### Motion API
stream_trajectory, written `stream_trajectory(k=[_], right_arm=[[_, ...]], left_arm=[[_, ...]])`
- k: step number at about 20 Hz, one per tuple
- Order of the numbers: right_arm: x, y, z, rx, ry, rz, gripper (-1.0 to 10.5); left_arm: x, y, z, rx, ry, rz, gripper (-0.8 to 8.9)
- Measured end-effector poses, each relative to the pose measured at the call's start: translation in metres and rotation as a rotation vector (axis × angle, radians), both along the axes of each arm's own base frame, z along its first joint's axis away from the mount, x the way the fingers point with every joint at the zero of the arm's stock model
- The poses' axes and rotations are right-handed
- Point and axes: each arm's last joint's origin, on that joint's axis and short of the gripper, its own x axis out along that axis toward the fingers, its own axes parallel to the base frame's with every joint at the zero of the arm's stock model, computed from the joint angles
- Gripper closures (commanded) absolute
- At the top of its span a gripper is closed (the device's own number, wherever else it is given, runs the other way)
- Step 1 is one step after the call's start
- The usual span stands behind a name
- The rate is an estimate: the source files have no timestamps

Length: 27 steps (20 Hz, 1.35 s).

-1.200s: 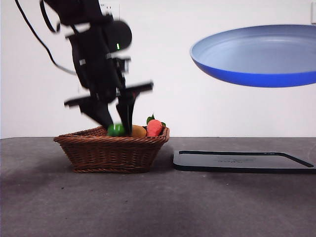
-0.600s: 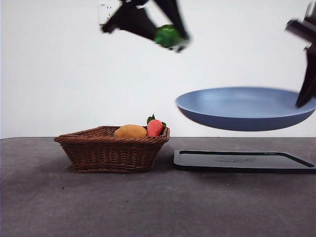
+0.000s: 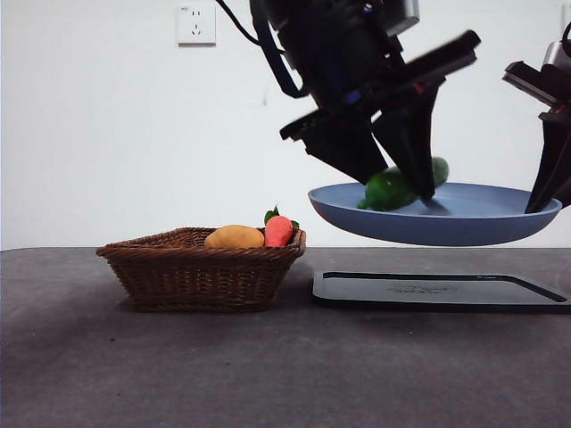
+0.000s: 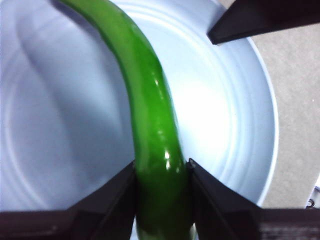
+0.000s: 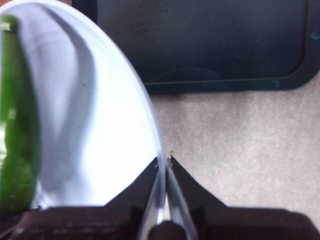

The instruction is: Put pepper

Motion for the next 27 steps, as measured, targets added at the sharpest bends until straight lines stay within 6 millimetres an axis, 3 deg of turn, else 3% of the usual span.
stream_trajectory(k=[3,7,14,21,27], right_arm=[[0.000,0.000,0.000,0.000,0.001,0.000,9.4],[-0.001,0.000,0.000,0.000,0.008,0.001,9.4],[-0.002,0.000,-0.001,-0.001,0.031,-0.007,9.4],[0.003,-0.005,0.000,-0.004,0.011,-0.091,9.4],[0.042,-0.020,-0.006,-0.019,0.046,-0.190,9.4]], left_arm=[[0.002,-0.002,-0.007,0.016,0.007,-0.006,6.95],[0.002,-0.003,-0.011,0.023,0.016,-0.009,5.60],[0.000,-0.003,-0.007,0.005,0.027,-0.027,5.55],[-0.019,0.021,0.055,-0.093,-0.050,-0.030,5.55],[-0.049,0.060,0.113,-0.184,-0.124,-0.029,5.55]])
